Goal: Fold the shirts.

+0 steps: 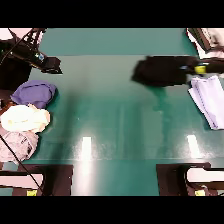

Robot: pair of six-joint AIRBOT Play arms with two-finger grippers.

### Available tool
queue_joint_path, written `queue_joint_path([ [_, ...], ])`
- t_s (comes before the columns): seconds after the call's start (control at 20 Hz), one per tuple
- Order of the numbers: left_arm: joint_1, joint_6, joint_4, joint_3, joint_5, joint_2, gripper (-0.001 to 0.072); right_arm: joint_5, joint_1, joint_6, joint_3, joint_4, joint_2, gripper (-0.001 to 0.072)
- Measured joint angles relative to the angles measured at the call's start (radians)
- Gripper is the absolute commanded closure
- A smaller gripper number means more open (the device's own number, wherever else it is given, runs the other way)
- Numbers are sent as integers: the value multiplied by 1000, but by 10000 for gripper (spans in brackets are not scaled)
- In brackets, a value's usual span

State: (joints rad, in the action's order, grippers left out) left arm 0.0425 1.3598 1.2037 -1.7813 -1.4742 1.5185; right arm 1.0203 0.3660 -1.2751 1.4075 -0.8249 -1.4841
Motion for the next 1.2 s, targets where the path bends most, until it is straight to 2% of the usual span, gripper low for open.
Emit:
queue_joint_path([
  [0.25, 0, 3, -19, 0, -2, 0, 678, -97, 218, -8, -50, -15, 80, 698],
  [0.5, 0, 3, -27, 0, -3, 0, 678, -126, 282, -9, 9, -14, 97, 698],
  [0.9, 0, 3, -31, 0, -10, 0, 678, 87, 358, -8, 158, -17, 120, 698],
  [1.05, 0, 2, -31, 0, -11, 0, 678, 150, 399, -18, 149, -30, 156, 696],
  [1.2, 0, 0, -31, 0, -14, 0, 678, 203, 430, -46, 87, -115, 203, 694],
])
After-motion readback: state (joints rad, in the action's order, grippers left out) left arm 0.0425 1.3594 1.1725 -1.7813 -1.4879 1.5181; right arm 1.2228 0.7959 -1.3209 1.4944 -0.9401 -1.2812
